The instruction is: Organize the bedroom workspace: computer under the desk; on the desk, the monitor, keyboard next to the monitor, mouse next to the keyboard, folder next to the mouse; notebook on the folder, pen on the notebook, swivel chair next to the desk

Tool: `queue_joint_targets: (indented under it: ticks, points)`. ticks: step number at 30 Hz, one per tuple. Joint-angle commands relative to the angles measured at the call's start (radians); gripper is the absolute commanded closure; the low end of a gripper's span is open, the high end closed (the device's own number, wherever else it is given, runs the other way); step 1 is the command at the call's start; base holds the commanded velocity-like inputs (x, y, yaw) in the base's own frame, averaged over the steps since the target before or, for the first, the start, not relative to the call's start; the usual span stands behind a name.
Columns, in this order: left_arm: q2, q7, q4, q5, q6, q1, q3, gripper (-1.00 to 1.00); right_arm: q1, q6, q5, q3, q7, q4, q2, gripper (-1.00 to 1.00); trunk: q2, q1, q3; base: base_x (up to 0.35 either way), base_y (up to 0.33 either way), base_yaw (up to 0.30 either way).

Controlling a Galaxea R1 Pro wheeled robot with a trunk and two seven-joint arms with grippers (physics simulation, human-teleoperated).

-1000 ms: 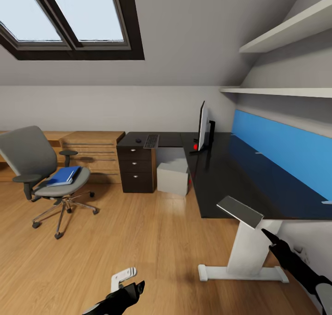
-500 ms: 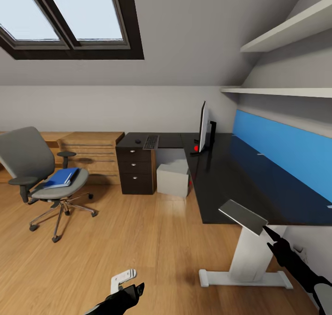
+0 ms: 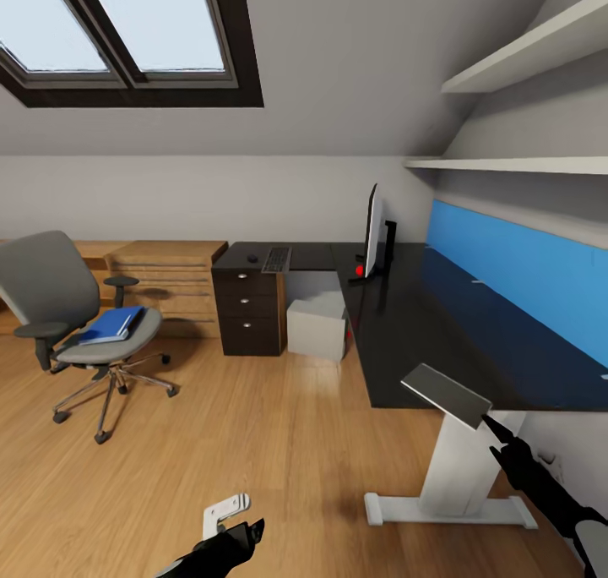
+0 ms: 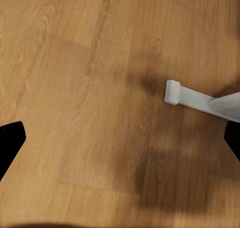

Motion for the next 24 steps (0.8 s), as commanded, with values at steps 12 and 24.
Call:
queue_joint_targets:
  ticks: [12,24]
  points:
    - [0.001,0.004,-0.001,0.012,0.002,-0.001,-0.001,-1.0,-0.001,0.008,-0.004,-0.002,0.0,0.0,0.0,-1.0,-0.05,0.027,-0.023,0.001,0.0,0.0]
    - [0.001,0.006,0.0,0.014,0.002,-0.001,-0.001,-1.0,-0.001,0.008,-0.004,-0.002,0.0,0.0,0.0,-1.0,-0.05,0.027,-0.023,0.111,0.0,0.0]
